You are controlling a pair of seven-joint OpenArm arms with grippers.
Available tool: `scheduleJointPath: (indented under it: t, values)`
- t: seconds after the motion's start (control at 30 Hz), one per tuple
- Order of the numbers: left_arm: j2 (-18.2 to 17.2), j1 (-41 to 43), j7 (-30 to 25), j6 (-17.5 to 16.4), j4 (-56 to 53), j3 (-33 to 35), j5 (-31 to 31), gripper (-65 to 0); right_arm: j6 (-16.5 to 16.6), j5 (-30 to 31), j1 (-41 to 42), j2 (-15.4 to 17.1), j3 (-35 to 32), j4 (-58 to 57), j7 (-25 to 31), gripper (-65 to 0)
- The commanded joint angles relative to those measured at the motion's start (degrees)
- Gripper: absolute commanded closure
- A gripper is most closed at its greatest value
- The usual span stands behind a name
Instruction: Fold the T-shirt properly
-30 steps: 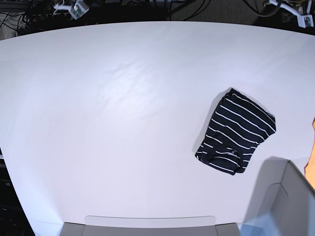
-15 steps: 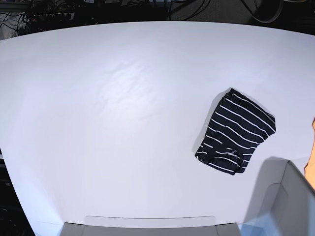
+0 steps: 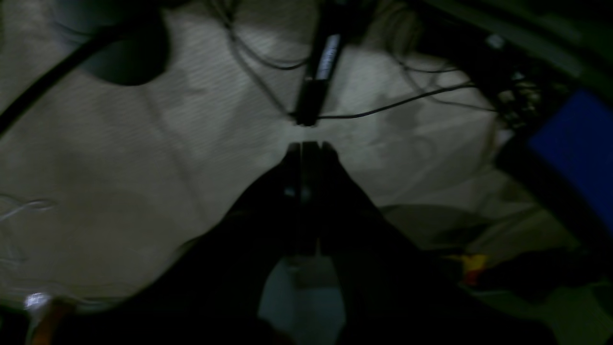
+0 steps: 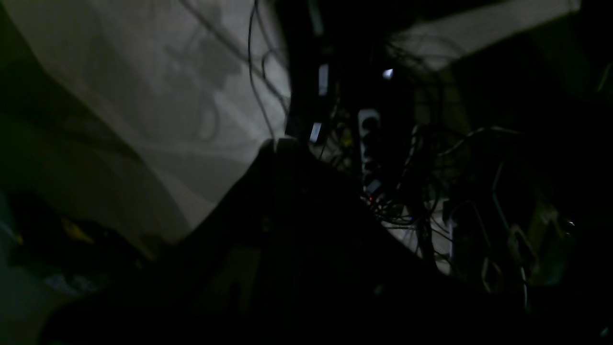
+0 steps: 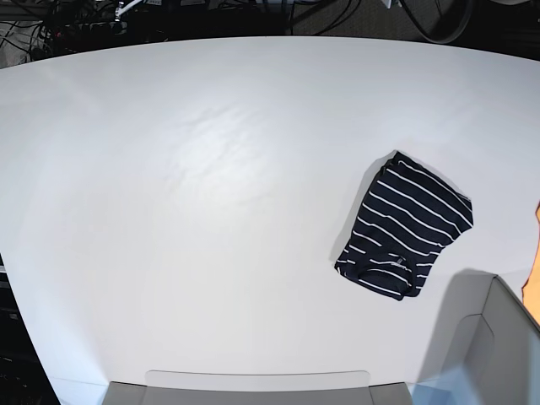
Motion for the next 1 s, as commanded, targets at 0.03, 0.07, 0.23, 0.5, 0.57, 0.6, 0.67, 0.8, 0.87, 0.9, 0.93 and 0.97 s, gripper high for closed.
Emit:
scheduleJointPath:
  t: [0.03, 0.07, 0.23, 0.5, 0.57, 0.6, 0.67, 0.8, 0.87, 0.9, 0.93, 0.97]
  values:
    - [-0.3, -1.0, -2.2, -0.3, -3.4, 0.0, -0.2, 0.0, 0.3, 0.1, 1.7, -0.8, -1.7, -4.6, 2.9, 0.0]
    - [-0.3, -1.9, -3.7, -0.3, -5.1, 0.0, -0.1, 0.0, 0.3, 0.1, 2.4, -1.9, -2.5, -7.1, 4.4, 0.0]
    - [-0.2, -3.2, -10.9, -0.3, -9.8, 0.0, -0.1, 0.0, 0.3, 0.1, 6.6, -5.9, -8.5, -17.4, 7.4, 0.0]
    - [-0.2, -6.3, -21.8, -0.3, -19.0, 0.0, -0.1, 0.0, 0.3, 0.1, 10.6, -9.4, -15.0, -27.4, 14.8, 0.0]
    - [-0.1, -6.9, -22.8, -0.3, -20.8, 0.0, -0.1, 0.0, 0.3, 0.1, 11.1, -10.6, -15.4, -30.1, 15.3, 0.0]
    - [-0.1, -7.2, -23.1, -0.3, -21.3, 0.0, -0.1, 0.0, 0.3, 0.0, 11.4, -11.1, -15.4, -31.2, 15.3, 0.0]
    - [0.0, -7.8, -23.8, -0.3, -21.8, 0.0, -0.2, 0.0, 0.3, 0.0, 11.5, -12.2, -15.4, -33.2, 15.3, 0.0]
    - [0.2, -9.3, -26.7, -0.3, -22.3, 0.0, -0.2, 0.0, 0.3, 0.0, 12.2, -14.0, -15.4, -35.7, 15.2, 0.0]
    - [0.2, -9.9, -28.4, -0.3, -23.2, 0.0, -0.2, 0.0, 0.3, 0.0, 12.2, -14.1, -15.4, -35.7, 15.2, 0.0]
    - [0.2, -9.9, -29.1, -0.3, -23.3, 0.0, -0.2, 0.0, 0.3, 0.0, 12.2, -14.5, -15.4, -35.7, 15.2, 0.0]
    - [0.2, -10.3, -29.5, -0.3, -23.4, 0.0, -0.2, 0.0, 0.3, 0.0, 12.2, -14.9, -15.4, -35.7, 15.2, 0.0]
    - [0.3, -10.5, -29.6, -0.3, -23.4, 0.0, -0.2, 0.0, 0.3, 0.0, 12.2, -15.1, -15.4, -35.7, 15.2, 0.0]
